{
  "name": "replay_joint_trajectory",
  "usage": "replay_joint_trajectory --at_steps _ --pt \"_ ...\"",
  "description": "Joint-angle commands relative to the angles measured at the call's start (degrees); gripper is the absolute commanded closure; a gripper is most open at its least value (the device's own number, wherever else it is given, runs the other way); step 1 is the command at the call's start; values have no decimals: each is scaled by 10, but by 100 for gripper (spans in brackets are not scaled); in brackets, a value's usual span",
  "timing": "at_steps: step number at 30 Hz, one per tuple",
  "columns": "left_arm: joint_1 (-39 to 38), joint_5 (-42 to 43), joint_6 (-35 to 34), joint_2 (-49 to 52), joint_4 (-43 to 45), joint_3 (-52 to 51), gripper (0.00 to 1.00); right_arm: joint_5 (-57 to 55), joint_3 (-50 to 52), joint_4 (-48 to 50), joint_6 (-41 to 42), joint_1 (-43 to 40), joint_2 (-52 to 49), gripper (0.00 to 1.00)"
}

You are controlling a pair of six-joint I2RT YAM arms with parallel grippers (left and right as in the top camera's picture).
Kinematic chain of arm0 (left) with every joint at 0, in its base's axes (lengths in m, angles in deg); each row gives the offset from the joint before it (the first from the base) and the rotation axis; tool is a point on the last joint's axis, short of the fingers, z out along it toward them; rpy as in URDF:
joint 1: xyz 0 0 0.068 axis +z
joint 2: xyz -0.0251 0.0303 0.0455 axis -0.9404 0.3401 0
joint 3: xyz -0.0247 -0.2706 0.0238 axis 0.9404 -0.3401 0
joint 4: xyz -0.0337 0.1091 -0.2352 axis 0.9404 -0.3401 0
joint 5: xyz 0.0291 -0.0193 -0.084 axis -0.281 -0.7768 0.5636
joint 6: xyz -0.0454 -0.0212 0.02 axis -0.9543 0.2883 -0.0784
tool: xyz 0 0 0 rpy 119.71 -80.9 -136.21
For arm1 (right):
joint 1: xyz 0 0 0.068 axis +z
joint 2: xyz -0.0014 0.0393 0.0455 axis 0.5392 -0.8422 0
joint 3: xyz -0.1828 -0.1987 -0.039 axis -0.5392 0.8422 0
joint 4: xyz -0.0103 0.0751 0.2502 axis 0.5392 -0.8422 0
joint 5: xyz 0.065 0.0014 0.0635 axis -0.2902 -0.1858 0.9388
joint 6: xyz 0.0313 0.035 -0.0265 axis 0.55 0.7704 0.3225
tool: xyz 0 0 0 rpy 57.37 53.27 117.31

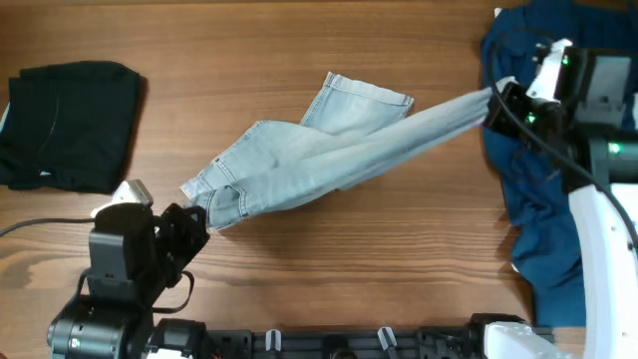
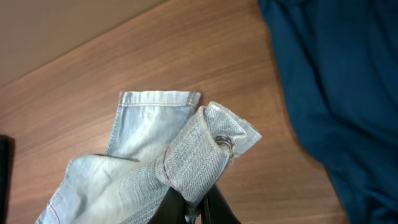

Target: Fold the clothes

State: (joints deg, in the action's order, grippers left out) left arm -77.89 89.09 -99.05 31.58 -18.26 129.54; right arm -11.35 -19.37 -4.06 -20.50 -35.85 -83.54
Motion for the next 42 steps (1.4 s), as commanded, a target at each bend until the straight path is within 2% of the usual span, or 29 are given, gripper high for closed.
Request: replay_joint_trajectory --at_steps 1,4,9,15,20,27,28,29,30,31,32,34,35,37,40,42 --pt "5 -61 -4 21 -3 12 96 -26 -16 38 -27 -11 -20 96" --pt "5 -53 -6 70 -7 11 96 4 -16 62 -42 -5 -62 96" --pt "5 -131 -64 175 -1 11 96 7 -16 134 -85 73 -160 96" --pt "5 -174 -79 332 74 11 95 -7 -16 250 -85 132 -273 96" --pt "6 -188 -108 447 114 11 96 -7 -16 290 -83 144 -344 96" --pt "30 -207 -163 484 114 11 96 -4 -15 344 -85 163 -354 96" --pt "41 -207 -177 484 114 11 94 -4 -14 351 -86 170 -354 96" --pt "49 -206 -186 484 114 11 87 -4 -14 358 -89 178 -354 95" --pt "60 -202 -185 484 114 11 50 -3 -14 364 -113 188 -354 69" --pt "65 -189 -185 484 113 11 45 -19 -14 361 -139 190 -354 23" --pt "66 -174 -178 484 108 11 33 -86 -14 349 -136 187 -354 2" --pt "66 -156 -175 483 91 11 28 -195 -14 316 -80 172 -354 0" --pt "67 -148 -157 479 87 11 27 -216 -14 291 -48 160 -354 0" --pt "67 -125 -113 462 87 12 29 -165 -14 240 -23 129 -354 1" --pt "70 -144 -77 421 85 14 31 18 2 178 -48 99 -354 6" --pt "81 -172 -60 391 99 21 30 24 32 179 -51 100 -354 6"
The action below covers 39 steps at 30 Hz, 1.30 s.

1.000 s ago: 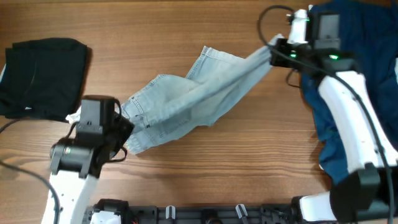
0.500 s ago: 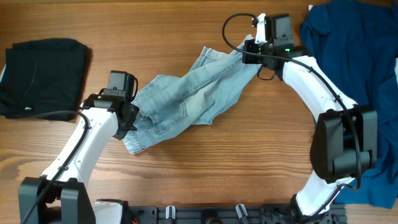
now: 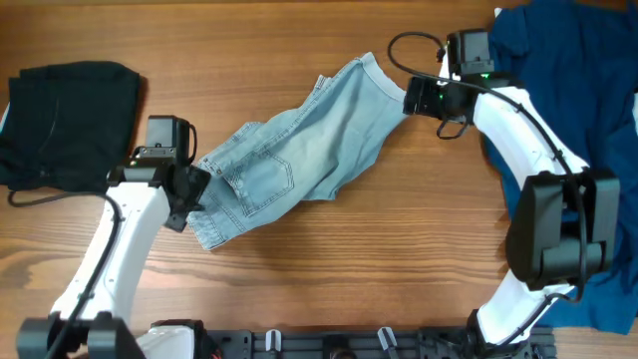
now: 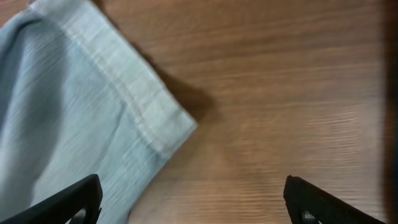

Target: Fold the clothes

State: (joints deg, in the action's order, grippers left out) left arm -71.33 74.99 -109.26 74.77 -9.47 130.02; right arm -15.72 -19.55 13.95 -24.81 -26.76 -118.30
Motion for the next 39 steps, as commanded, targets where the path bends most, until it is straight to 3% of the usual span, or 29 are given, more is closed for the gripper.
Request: replay_joint_trajectory --at_steps 1,8,15,17,18,19,22,25,27,31,33,35,36,39 --pt "21 -14 68 -56 28 23 30 71 49 7 -8 9 -7 6" --pt "12 35 89 -70 25 28 34 159 139 133 9 9 -9 7" --pt "-23 49 89 122 26 27 34 180 149 234 37 43 -62 14" --pt "-32 65 88 164 26 27 34 151 149 257 71 42 -71 32" --pt "-36 70 87 186 29 27 34 113 147 258 82 37 -65 68" --pt "-40 70 87 207 33 27 34 90 143 243 82 24 -53 96" --pt "-42 69 90 233 58 27 34 42 139 176 128 -21 9 96" --pt "-42 59 122 235 133 27 37 66 139 75 122 -36 86 94" --pt "-40 49 122 235 139 27 38 57 139 15 122 -28 97 60" --pt "-29 18 152 235 111 27 38 -77 136 -3 148 -66 103 48" --pt "-18 10 152 235 97 27 38 -62 136 -38 142 -115 106 48" --pt "-12 12 152 235 91 27 38 5 151 -63 83 -139 106 57" --pt "-12 12 151 235 90 27 38 70 170 -64 34 -139 106 58" --pt "-12 14 151 235 87 27 37 96 232 -27 35 -121 105 57"
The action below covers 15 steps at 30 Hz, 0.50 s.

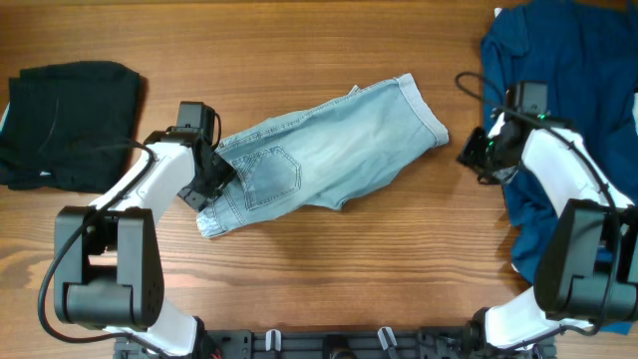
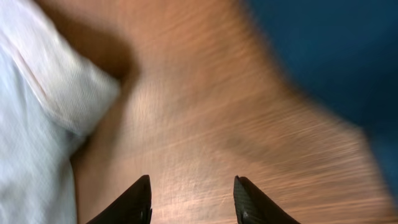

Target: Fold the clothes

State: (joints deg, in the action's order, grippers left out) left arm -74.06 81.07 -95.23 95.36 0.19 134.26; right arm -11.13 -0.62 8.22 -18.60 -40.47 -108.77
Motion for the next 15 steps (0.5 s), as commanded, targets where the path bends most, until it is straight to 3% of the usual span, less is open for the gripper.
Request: replay_joint_trajectory --at_steps 1,9,15 --pt "15 -46 11 29 -10 -15 37 56 57 53 -27 22 9 56" --pt "15 -40 11 29 -12 -15 36 56 87 269 59 81 -19 53" --pt "15 -40 11 29 -13 -15 36 105 85 387 66 81 -19 53"
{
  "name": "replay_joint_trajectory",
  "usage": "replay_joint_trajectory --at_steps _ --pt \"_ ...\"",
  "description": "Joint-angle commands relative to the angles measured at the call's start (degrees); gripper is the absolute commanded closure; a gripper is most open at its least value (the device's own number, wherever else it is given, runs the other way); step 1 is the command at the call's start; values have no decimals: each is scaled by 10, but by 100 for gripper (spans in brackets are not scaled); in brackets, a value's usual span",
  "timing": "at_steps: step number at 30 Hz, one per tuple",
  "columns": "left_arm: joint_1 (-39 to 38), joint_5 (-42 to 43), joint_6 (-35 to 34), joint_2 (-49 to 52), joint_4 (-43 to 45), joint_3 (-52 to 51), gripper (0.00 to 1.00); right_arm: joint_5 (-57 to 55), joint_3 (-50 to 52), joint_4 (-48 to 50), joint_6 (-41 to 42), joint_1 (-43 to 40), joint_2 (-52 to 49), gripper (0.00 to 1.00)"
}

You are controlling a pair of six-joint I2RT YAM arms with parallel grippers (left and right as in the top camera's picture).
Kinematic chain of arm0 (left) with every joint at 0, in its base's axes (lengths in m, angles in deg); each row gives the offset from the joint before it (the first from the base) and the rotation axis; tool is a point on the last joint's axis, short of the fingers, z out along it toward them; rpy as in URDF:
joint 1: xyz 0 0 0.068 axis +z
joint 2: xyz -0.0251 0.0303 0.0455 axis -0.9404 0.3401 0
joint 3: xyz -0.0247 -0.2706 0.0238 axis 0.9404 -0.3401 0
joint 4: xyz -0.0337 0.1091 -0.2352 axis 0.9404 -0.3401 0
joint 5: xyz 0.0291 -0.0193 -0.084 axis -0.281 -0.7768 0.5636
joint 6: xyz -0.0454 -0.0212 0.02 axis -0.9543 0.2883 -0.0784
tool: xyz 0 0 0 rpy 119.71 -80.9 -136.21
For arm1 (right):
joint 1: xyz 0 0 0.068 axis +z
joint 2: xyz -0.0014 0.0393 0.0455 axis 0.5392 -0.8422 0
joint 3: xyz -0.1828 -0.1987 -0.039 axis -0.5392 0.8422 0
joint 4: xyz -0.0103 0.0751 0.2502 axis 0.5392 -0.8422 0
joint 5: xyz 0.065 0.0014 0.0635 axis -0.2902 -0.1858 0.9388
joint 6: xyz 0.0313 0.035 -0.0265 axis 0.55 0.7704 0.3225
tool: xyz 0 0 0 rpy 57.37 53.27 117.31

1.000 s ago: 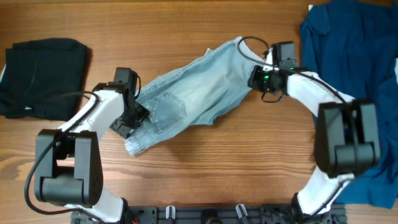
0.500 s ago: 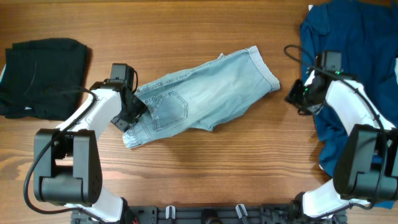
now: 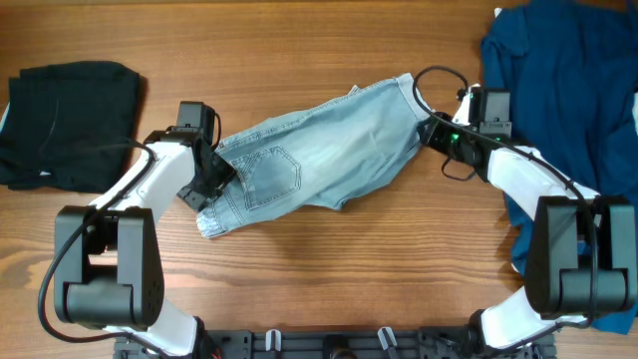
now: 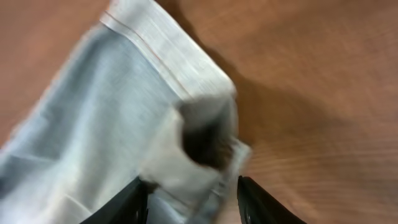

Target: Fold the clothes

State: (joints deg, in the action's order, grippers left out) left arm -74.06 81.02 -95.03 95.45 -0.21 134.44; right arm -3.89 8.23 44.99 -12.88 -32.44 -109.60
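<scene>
Pale denim shorts (image 3: 319, 150) lie spread slantwise across the middle of the table, waistband at the lower left, a leg hem at the upper right. My left gripper (image 3: 207, 178) sits at the waistband edge, its dark fingers lying over the fabric and seemingly pinched on it. My right gripper (image 3: 436, 131) is at the leg hem. In the right wrist view it (image 4: 194, 200) stands open, and the turned-up hem (image 4: 186, 134) lies between its fingers (image 4: 134, 200), which do not press on it.
A folded black garment (image 3: 70, 120) lies at the far left. A crumpled dark blue garment (image 3: 568, 100) covers the right end of the table, just behind my right arm. Bare wood runs along the front edge below the shorts.
My right gripper has moved left, from bare wood beside the blue garment to the shorts' leg hem, still open. The left arm and the shorts have not shifted.
At first both grippers held the shorts stretched in the air, left on the waistband, right on a leg hem. Then the shorts lay on the table and the right gripper was open. It was later off by the blue garment, and is now back at the hem.
</scene>
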Motion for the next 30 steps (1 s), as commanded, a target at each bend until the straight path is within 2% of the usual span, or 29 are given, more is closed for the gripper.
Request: replay_joint_trajectory --at_steps 1,5,7,10,12,15,18,21,25,30 --pt "15 -40 9 28 -10 -17 36 30 -4 16 9 1 -11 53" --pt "15 -38 9 28 -10 -17 36 -54 -4 -78 9 1 -11 54" --pt "15 -38 9 28 -10 -17 36 -57 -4 -100 7 1 -11 53" --pt "15 -38 9 28 -10 -17 36 -32 -6 -130 -12 -8 34 49" --pt "15 -38 9 28 -10 -17 36 -85 -7 -195 -11 -27 105 49" --pt "15 -38 9 28 -10 -17 35 -104 -3 -228 -28 -27 99 50" --pt "15 -38 9 28 -10 -17 35 -104 2 -217 -27 -23 31 51" --pt "15 -38 9 28 -10 -17 35 -104 2 -160 -31 -2 -35 50" --pt "15 -38 9 28 -10 -17 35 -81 2 -71 -42 24 -53 47" --pt "15 -34 9 28 -14 -17 35 4 0 13 -30 33 -53 46"
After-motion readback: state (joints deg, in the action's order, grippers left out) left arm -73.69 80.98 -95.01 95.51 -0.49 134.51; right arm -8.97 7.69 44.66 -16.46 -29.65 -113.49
